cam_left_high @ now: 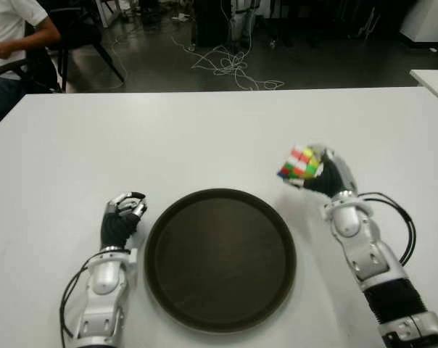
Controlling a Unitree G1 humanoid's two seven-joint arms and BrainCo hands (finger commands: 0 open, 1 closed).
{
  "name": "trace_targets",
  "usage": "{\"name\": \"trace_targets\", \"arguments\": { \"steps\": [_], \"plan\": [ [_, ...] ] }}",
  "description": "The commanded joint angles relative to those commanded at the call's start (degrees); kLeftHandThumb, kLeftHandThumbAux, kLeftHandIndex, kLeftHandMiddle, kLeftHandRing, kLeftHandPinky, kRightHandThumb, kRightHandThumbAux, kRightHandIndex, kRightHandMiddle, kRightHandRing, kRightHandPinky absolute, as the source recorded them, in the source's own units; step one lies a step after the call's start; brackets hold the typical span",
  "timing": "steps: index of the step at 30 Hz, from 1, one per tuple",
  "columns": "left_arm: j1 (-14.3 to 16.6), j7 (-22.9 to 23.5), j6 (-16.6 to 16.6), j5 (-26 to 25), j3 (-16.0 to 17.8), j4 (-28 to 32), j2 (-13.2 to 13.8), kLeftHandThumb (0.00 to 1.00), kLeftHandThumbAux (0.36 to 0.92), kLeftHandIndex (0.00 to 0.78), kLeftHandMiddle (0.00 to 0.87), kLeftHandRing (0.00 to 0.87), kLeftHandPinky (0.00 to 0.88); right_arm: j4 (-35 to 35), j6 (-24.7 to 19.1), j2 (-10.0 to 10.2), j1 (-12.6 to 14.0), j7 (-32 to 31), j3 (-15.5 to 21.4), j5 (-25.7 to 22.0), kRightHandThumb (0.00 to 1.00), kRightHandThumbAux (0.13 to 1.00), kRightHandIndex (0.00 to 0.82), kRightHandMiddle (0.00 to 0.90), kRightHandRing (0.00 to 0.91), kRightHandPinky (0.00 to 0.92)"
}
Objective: Pick up the Rubik's Cube and put it in the plate
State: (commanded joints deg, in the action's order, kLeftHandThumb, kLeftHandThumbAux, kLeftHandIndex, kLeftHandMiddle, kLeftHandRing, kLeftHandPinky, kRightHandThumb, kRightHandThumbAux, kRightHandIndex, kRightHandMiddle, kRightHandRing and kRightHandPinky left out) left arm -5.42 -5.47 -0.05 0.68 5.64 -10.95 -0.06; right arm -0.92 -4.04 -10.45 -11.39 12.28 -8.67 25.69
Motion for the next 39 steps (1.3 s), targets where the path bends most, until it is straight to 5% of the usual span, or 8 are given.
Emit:
{"name": "trace_targets", "arguments": {
  "steps": [9,18,24,33,39],
  "plan": [
    [0.2,-0.5,-0.4,0.7,-0.2,-0.3,0.2,0.709,0.707,0.443,0.800,0.818,0.796,-5.0,7.4,4.7,2.8,1.6,-0.9,-2.0,0.180,0.796,0.645,0.812,0.837,0.830],
    [0.4,-0.4,0.2,0.6,-0.1,-0.5,0.4,0.710,0.707,0.443,0.799,0.816,0.794,-5.2,10.7,6.6,2.9,-0.1,-2.6,-2.3,0.201,0.787,0.665,0.825,0.844,0.840],
    [0.7,-0.8,0.0,0.8,0.0,-1.3,0.4,0.711,0.707,0.443,0.798,0.815,0.794,-4.4,12.9,6.7,3.0,-1.1,-5.0,-1.0,0.187,0.786,0.676,0.826,0.846,0.841],
    [0.5,0.1,-1.2,0.1,-0.1,-1.8,0.3,0.711,0.706,0.444,0.800,0.816,0.796,-5.9,9.4,5.2,3.9,-5.7,-8.8,4.3,0.064,0.774,0.621,0.798,0.826,0.817],
    [0.2,0.6,-1.6,-0.2,-0.2,-1.4,0.2,0.711,0.706,0.443,0.798,0.817,0.798,-4.2,8.5,5.8,3.6,-8.2,-11.8,5.1,0.013,0.793,0.680,0.819,0.844,0.843]
  ]
}}
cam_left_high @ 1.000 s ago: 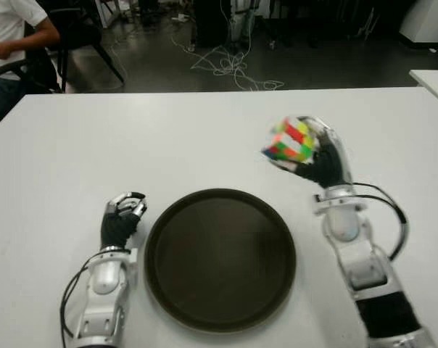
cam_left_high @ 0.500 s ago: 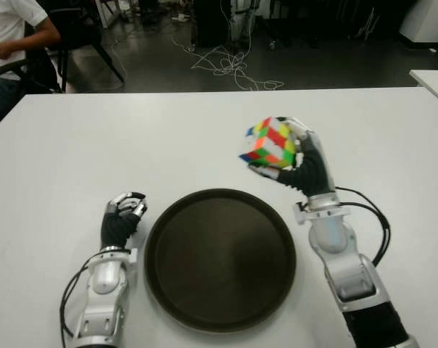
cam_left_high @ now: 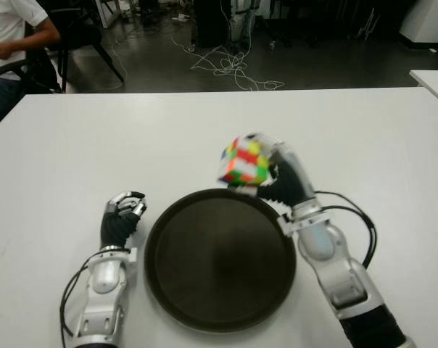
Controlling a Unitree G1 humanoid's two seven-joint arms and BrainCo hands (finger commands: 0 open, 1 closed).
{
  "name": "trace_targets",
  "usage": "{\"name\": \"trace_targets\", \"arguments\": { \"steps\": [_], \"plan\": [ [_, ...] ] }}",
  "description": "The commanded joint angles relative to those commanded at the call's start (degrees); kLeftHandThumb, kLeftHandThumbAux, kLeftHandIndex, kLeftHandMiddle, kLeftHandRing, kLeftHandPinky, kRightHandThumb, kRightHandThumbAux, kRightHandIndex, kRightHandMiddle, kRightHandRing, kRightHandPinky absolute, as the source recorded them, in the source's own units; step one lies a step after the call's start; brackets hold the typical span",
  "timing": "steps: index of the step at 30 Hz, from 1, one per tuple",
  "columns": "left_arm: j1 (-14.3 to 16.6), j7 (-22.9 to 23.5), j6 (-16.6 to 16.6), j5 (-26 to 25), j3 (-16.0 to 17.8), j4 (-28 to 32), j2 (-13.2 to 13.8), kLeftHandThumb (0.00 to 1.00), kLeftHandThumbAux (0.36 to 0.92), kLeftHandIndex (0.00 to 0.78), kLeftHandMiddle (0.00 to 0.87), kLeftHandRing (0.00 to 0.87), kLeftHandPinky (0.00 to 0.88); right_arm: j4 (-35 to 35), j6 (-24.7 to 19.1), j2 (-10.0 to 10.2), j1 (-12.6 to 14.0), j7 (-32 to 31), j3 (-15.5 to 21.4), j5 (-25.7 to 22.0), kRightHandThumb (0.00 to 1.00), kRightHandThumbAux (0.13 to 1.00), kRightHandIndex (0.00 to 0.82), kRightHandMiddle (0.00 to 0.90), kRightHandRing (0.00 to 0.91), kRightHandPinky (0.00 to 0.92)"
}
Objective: Pick up the Rubik's Cube and put it in the plate
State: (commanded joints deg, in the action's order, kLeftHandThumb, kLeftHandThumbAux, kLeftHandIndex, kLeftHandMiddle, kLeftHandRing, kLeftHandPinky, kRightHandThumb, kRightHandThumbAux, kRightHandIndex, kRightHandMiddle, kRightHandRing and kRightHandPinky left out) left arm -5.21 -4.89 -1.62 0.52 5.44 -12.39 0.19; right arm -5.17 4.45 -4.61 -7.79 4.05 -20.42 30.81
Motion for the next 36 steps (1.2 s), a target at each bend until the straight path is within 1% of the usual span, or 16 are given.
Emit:
{"name": "trace_targets", "arguments": {
  "steps": [3,5,7,8,11,17,19,22,24,28,30,31,33,34,35,36],
  "plan": [
    [-0.2,-0.3,-0.2,0.2,-0.1,0.2,-0.3,0.711,0.706,0.443,0.799,0.819,0.802,-0.4,-1.4,-0.9,-0.2,-2.2,-1.1,1.3,0.004,0.811,0.707,0.824,0.848,0.843],
    [-0.3,-0.5,-0.3,0.2,-0.2,0.4,-0.4,0.711,0.706,0.443,0.801,0.820,0.804,-0.9,-3.0,-1.5,-0.5,-3.8,-1.8,2.7,0.002,0.814,0.707,0.821,0.845,0.838],
    [-0.4,-0.5,-0.2,0.3,-0.2,0.6,-0.5,0.711,0.706,0.443,0.802,0.821,0.804,-1.2,-4.1,-1.7,-0.6,-4.9,-2.2,3.6,0.000,0.818,0.695,0.815,0.839,0.830],
    [-0.6,-0.4,0.1,0.4,-0.4,1.1,-0.5,0.711,0.705,0.443,0.801,0.820,0.804,-1.4,-5.3,-2.0,-0.8,-6.0,-2.7,4.8,0.012,0.824,0.688,0.809,0.834,0.825],
    [-1.0,-0.1,0.9,0.5,-0.7,2.2,-0.4,0.709,0.706,0.443,0.804,0.821,0.806,-1.5,-7.5,-2.7,-1.4,-8.4,-4.0,7.3,0.003,0.834,0.675,0.796,0.821,0.805],
    [-1.5,-0.1,1.5,0.2,-1.0,3.4,-0.6,0.708,0.706,0.443,0.811,0.825,0.810,-1.2,-8.9,-3.9,-2.5,-11.9,-5.3,8.8,0.000,0.849,0.666,0.795,0.817,0.801],
    [-1.6,-0.8,1.8,-0.6,-0.5,3.8,-1.5,0.708,0.706,0.443,0.812,0.827,0.812,0.1,-8.8,-4.8,-3.5,-13.0,-6.5,10.3,0.000,0.858,0.661,0.796,0.816,0.800],
    [-1.7,-1.4,2.3,-1.1,-0.1,4.3,-2.3,0.709,0.705,0.443,0.812,0.830,0.817,1.8,-8.5,-5.5,-4.7,-13.3,-8.2,12.5,0.001,0.874,0.662,0.803,0.820,0.804],
    [-1.8,-1.5,2.6,-1.2,-0.1,4.6,-2.5,0.708,0.705,0.443,0.812,0.831,0.818,2.4,-8.0,-6.0,-5.3,-12.2,-9.0,14.4,0.003,0.882,0.672,0.811,0.826,0.810],
    [-2.0,-1.4,3.3,-1.2,0.0,5.3,-2.8,0.708,0.706,0.443,0.811,0.831,0.820,4.2,-6.1,-6.4,-5.9,-6.3,-10.5,19.1,0.002,0.892,0.701,0.829,0.838,0.823],
    [-2.0,-1.2,3.2,-1.1,-0.1,5.4,-2.7,0.708,0.706,0.443,0.808,0.830,0.819,6.4,-5.4,-6.9,-6.6,-2.0,-12.1,23.1,0.004,0.896,0.715,0.840,0.847,0.833],
    [-1.9,-1.0,3.1,-1.0,-0.1,5.3,-2.7,0.707,0.706,0.443,0.806,0.829,0.819,9.5,-4.7,-7.1,-7.3,0.7,-13.0,24.6,0.006,0.898,0.722,0.846,0.852,0.838],
    [-1.9,-0.8,3.0,-1.1,-0.2,5.1,-2.5,0.708,0.705,0.443,0.808,0.830,0.820,13.9,-3.7,-7.0,-8.3,4.0,-14.1,26.1,0.031,0.897,0.714,0.853,0.858,0.844],
    [-1.9,-0.6,2.9,-1.1,-0.2,5.1,-2.5,0.708,0.705,0.443,0.810,0.831,0.821,15.3,-3.5,-6.9,-8.7,5.0,-14.5,26.6,0.064,0.892,0.705,0.855,0.861,0.849],
    [-1.9,-0.6,2.9,-1.1,-0.2,5.2,-2.5,0.708,0.705,0.443,0.811,0.831,0.821,16.0,-3.3,-6.8,-8.9,5.5,-14.7,26.8,0.078,0.890,0.702,0.856,0.862,0.850],
    [-1.9,-0.4,2.9,-1.2,-0.2,5.1,-2.4,0.708,0.705,0.443,0.813,0.832,0.822,16.1,-3.3,-6.9,-9.1,4.6,-14.9,26.7,0.097,0.887,0.697,0.857,0.864,0.852]
  ]
}}
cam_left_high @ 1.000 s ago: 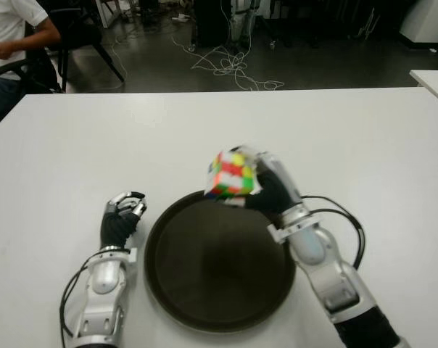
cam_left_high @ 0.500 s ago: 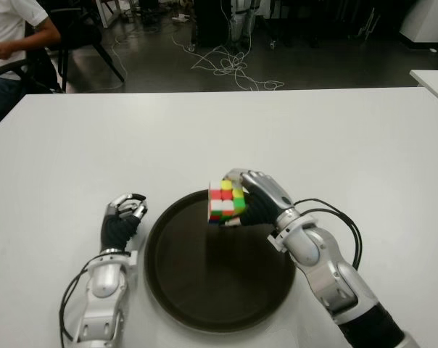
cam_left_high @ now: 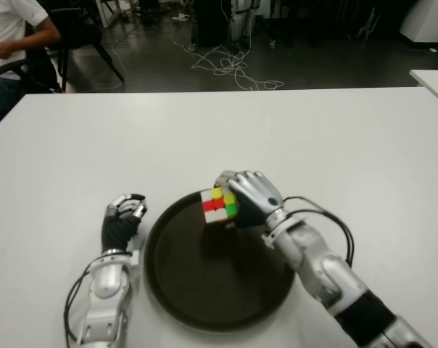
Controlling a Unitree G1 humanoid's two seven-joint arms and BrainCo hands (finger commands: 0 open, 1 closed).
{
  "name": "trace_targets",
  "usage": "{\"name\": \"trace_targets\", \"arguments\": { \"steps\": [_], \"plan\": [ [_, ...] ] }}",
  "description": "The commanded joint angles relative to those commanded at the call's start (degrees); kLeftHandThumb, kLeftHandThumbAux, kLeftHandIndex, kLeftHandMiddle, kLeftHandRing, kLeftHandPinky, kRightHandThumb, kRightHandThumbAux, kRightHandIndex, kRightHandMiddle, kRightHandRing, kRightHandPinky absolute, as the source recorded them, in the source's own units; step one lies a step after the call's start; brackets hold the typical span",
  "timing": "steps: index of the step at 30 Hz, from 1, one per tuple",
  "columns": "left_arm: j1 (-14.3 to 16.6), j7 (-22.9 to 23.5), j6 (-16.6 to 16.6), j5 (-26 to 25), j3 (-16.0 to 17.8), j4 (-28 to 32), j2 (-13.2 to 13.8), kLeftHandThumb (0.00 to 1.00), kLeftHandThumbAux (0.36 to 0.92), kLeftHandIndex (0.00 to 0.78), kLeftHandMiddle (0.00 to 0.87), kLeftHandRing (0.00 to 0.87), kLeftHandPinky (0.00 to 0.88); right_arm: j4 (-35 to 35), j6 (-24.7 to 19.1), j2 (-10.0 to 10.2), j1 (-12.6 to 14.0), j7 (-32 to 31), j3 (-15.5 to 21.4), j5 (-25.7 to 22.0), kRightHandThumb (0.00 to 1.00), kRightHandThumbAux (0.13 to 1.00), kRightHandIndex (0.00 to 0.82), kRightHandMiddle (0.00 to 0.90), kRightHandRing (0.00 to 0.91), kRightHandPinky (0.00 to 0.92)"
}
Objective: Pick up the Rubik's Cube and put it in the plate
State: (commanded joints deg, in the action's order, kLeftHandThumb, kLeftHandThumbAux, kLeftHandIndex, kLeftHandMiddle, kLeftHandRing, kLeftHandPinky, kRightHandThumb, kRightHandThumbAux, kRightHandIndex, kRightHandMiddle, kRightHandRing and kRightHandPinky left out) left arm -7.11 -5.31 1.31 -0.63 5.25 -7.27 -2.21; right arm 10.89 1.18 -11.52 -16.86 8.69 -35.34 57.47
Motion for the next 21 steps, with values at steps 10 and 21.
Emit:
{"name": "trace_targets", "arguments": {
  "steps": [10,21],
  "plan": [
    [-0.1,1.0,-0.2,-0.2,-0.1,-0.2,0.5,0.707,0.706,0.443,0.818,0.835,0.822,-5.3,-3.5,0.5,1.4,-12.8,0.3,-4.1,0.146,0.901,0.689,0.832,0.841,0.823],
    [0.4,2.0,-2.5,-0.6,0.4,-2.5,1.1,0.706,0.707,0.443,0.813,0.832,0.814,-6.5,-5.5,1.7,2.2,-15.4,0.6,-5.2,0.107,0.916,0.662,0.805,0.814,0.792]
  ]
}}
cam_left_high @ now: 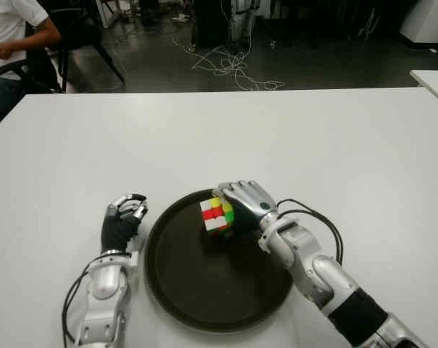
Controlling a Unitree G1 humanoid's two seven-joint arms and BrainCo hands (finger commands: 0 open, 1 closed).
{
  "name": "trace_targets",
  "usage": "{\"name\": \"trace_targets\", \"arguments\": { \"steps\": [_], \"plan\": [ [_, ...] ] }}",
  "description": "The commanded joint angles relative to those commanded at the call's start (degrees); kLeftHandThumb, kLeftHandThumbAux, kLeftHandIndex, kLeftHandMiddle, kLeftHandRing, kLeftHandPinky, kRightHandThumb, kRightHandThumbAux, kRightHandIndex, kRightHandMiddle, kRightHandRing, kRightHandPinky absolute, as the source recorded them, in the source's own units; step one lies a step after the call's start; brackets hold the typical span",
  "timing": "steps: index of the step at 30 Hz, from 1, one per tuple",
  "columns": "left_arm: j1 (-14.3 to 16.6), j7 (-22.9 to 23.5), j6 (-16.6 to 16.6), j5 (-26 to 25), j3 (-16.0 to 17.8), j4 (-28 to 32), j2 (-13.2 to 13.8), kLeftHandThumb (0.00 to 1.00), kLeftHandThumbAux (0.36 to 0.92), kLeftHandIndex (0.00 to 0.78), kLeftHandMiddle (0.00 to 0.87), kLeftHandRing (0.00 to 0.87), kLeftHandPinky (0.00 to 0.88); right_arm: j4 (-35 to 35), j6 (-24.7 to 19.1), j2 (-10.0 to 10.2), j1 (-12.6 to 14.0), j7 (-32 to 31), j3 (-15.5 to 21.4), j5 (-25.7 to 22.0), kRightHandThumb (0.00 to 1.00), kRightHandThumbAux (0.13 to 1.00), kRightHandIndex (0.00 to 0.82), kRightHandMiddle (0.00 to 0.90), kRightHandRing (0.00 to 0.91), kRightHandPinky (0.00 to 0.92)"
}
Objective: Pick up the Rubik's Cube and put it in the plate
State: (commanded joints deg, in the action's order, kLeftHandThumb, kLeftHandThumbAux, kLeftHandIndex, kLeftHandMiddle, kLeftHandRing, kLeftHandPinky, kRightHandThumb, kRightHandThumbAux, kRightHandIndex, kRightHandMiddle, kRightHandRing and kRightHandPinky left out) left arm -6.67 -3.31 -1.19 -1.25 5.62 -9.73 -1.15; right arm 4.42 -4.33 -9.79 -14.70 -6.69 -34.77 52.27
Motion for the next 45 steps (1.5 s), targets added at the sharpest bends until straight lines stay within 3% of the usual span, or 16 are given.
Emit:
{"name": "trace_targets", "arguments": {
  "steps": [12,22,23,27,29,32,34,37,45],
  "plan": [
    [0.9,-0.8,-0.1,0.5,0.4,-1.8,0.4,0.708,0.707,0.443,0.812,0.828,0.808,-0.7,1.2,-0.6,-0.1,-1.1,-0.5,-0.4,0.009,0.931,0.666,0.794,0.806,0.778],
    [0.8,-1.5,-0.5,0.3,0.5,-1.6,0.0,0.710,0.706,0.443,0.810,0.826,0.807,-0.5,4.0,-0.5,0.3,-0.4,0.8,-3.6,0.000,0.934,0.535,0.752,0.761,0.730],
    [0.8,-1.6,-0.4,0.5,0.4,-1.5,0.0,0.710,0.706,0.443,0.810,0.826,0.807,-0.7,4.8,-0.9,0.1,-2.3,1.4,-6.1,0.000,0.934,0.531,0.750,0.759,0.727],
    [0.7,-1.9,-0.1,0.7,0.2,-1.2,0.0,0.710,0.706,0.443,0.807,0.825,0.806,-0.9,6.5,-1.5,-0.2,-6.6,2.7,-11.4,0.000,0.920,0.467,0.669,0.682,0.620],
    [0.7,-2.1,0.2,0.9,0.2,-1.0,0.0,0.710,0.706,0.443,0.806,0.824,0.802,-0.9,6.9,-1.5,-0.4,-8.9,3.2,-14.0,0.000,0.914,0.420,0.585,0.606,0.523],
    [0.6,-2.1,0.8,1.1,-0.1,-0.7,0.2,0.710,0.706,0.443,0.806,0.821,0.797,-2.1,5.8,-1.9,-0.8,-13.7,4.3,-18.2,0.000,0.886,0.247,0.331,0.331,0.270],
    [0.6,-2.0,1.1,1.1,-0.1,-0.5,0.2,0.711,0.706,0.443,0.806,0.821,0.797,-3.2,4.7,-2.2,-0.9,-16.3,5.0,-20.3,0.000,0.882,0.179,0.238,0.227,0.182],
    [0.6,-2.0,1.5,1.2,-0.1,-0.3,0.2,0.711,0.706,0.443,0.808,0.822,0.800,-3.9,3.7,-2.2,-0.9,-18.1,5.4,-21.7,0.000,0.888,0.115,0.149,0.130,0.106],
    [0.5,-2.2,1.1,1.4,0.0,-0.2,0.1,0.710,0.705,0.444,0.811,0.827,0.810,-5.9,1.4,-2.3,-0.5,-19.9,6.1,-23.3,0.000,0.862,0.017,0.026,0.020,0.028]
  ]
}}
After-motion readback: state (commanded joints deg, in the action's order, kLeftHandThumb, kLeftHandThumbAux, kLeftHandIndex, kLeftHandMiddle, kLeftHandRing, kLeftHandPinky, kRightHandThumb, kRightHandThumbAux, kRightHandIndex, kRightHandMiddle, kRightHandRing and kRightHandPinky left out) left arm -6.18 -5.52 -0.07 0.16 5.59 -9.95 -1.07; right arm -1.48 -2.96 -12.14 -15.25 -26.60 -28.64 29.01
